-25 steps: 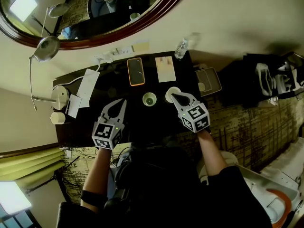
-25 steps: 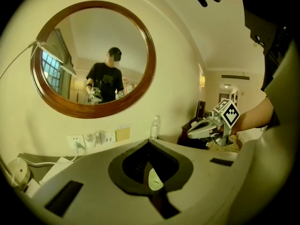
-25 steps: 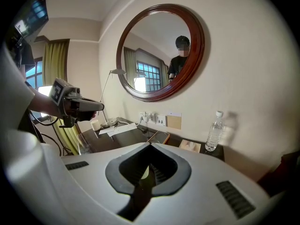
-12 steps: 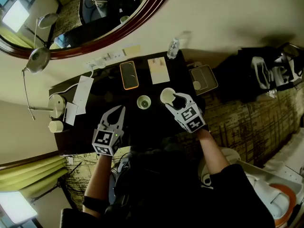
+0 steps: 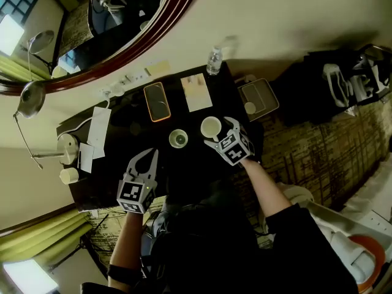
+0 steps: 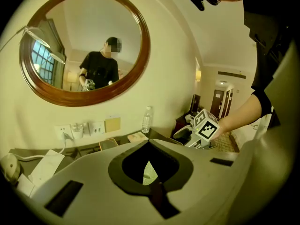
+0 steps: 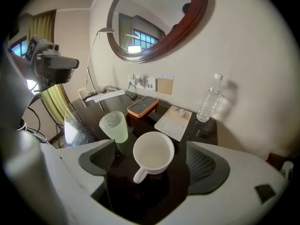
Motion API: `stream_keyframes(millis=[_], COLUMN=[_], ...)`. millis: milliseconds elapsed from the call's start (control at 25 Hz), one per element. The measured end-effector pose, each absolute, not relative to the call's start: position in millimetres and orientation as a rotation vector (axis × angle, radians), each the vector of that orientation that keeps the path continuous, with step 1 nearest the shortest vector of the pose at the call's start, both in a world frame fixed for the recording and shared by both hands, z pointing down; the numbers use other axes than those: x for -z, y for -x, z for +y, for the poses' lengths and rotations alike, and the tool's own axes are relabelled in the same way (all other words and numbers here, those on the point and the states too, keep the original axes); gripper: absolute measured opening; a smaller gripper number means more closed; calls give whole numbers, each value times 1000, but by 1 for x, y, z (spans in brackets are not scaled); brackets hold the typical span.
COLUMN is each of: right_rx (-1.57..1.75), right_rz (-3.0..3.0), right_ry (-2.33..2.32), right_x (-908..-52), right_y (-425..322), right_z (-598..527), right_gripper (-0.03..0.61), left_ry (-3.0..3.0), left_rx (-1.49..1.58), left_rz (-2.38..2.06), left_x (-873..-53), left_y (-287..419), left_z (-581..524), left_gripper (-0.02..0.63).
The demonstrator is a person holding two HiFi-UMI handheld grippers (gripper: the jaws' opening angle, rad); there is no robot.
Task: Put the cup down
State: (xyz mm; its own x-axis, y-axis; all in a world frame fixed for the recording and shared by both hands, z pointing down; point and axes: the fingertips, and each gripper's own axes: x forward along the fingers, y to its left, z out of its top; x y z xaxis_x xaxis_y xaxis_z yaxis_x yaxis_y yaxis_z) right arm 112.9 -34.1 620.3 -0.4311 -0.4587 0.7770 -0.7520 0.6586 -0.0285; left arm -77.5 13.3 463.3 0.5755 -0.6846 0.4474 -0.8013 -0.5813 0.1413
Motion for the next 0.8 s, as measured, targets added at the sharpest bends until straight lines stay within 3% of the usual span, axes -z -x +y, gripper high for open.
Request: stream_keyframes(millis=[520, 800], right_rx=[-548, -541], right_rz=[-2060, -2071], right_ry=[-878, -800], right_x=[-691, -694], right_y=[-102, -100], right_z=[-56, -52], right_gripper=[532, 437], left_ry=[-2477, -2476], left_rx=[-564, -565], left_rz=[-1212, -1219], left_x=[-484, -493], left_y=[78, 83], left_z=[-9, -13], left_gripper=[3, 3])
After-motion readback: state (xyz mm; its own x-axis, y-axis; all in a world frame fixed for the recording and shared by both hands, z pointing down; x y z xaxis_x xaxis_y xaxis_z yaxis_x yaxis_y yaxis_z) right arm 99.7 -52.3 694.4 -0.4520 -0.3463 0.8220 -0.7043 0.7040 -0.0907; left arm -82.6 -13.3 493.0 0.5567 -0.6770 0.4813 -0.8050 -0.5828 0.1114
